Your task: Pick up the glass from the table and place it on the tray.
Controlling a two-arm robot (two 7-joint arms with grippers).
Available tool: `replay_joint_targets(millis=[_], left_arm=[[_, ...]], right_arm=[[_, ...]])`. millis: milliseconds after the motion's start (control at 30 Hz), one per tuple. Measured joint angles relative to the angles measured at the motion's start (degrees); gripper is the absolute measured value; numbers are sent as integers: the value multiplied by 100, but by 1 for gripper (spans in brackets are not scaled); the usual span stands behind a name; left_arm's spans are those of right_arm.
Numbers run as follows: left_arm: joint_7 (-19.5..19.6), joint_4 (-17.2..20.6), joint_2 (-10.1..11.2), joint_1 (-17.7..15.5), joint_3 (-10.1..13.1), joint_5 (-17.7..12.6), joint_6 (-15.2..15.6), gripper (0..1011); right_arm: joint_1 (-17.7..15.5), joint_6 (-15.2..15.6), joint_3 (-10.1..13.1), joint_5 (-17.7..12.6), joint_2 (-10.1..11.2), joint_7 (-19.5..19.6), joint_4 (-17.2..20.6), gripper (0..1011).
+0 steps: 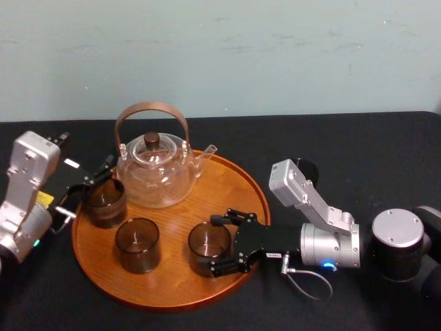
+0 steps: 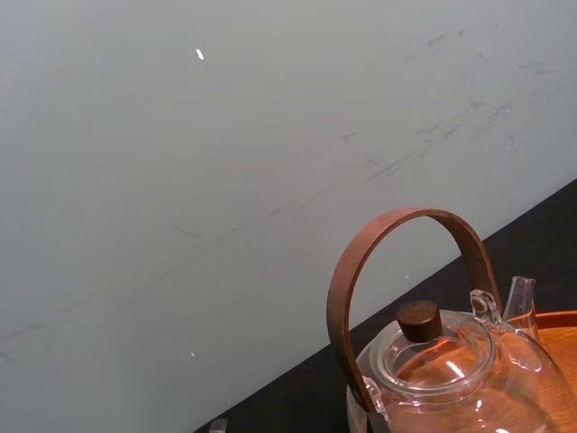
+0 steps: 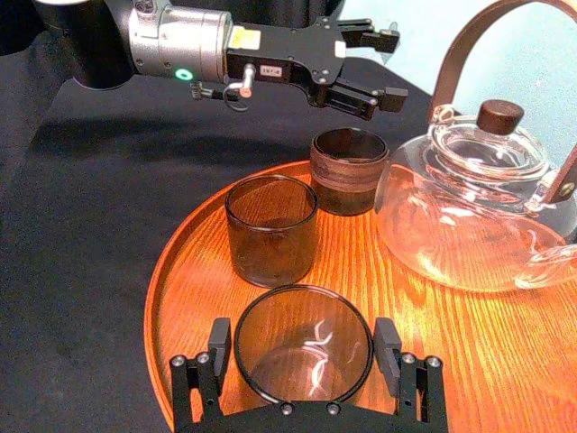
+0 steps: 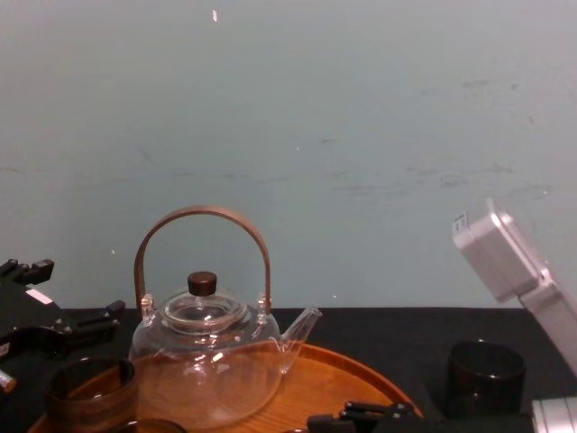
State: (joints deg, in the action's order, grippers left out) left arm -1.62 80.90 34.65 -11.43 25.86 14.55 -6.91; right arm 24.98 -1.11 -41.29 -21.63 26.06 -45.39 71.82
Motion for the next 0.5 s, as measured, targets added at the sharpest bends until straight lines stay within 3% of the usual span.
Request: replay_joint_targets(millis=[500], left_arm=[[0,0,0,0,0,0,0,1001]], right_arm=[[0,5,7,-8,0,-7,-1,1002]])
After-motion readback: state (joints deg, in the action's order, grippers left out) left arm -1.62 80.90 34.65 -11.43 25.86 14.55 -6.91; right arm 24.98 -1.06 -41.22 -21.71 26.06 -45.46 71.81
